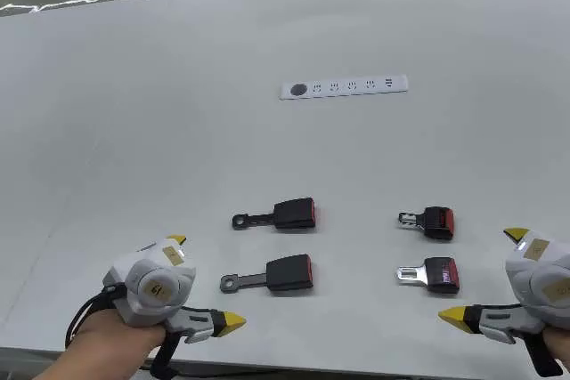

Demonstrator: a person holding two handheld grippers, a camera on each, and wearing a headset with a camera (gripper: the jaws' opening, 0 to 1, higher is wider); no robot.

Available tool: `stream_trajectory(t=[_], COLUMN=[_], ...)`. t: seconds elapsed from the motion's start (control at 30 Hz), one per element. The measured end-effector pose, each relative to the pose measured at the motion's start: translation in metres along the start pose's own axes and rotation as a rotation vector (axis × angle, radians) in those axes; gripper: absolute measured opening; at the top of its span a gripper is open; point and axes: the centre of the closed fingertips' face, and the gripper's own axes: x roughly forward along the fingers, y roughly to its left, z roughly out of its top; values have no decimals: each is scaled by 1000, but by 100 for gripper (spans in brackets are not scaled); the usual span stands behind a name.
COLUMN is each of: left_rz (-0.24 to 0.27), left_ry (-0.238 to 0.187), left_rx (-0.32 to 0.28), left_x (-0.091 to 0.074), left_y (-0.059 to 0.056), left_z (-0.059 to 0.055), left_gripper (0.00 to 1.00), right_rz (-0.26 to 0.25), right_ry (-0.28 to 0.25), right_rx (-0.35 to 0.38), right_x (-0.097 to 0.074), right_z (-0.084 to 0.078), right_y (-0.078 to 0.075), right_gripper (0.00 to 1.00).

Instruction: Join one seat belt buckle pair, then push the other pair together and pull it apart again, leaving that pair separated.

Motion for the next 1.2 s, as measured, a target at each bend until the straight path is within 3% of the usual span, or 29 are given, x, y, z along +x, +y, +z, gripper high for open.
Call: stream_trajectory(t=[0.3,0.63,0.83,0.97,1.2], left_rz=[18,37,18,18,23], left_ry=[-35,-57,-47,-50,-47], left_rx=[-121,-135,-140,-118,-137], left_x=[-4,-15,-14,-17,-24], left_y=[13,16,9,7,11], left_z=[-4,0,-5,-6,-12], left_gripper=[99,99,99,94,97], right_rz=[9,25,3,29,23], right_ry=[-15,-32,-20,-16,-15], right_rx=[7,8,36,76,43], right_x=[1,-1,-7,-9,-7], right_z=[7,10,5,4,9], right_y=[2,5,2,7,9], right_gripper=[94,90,89,77,80])
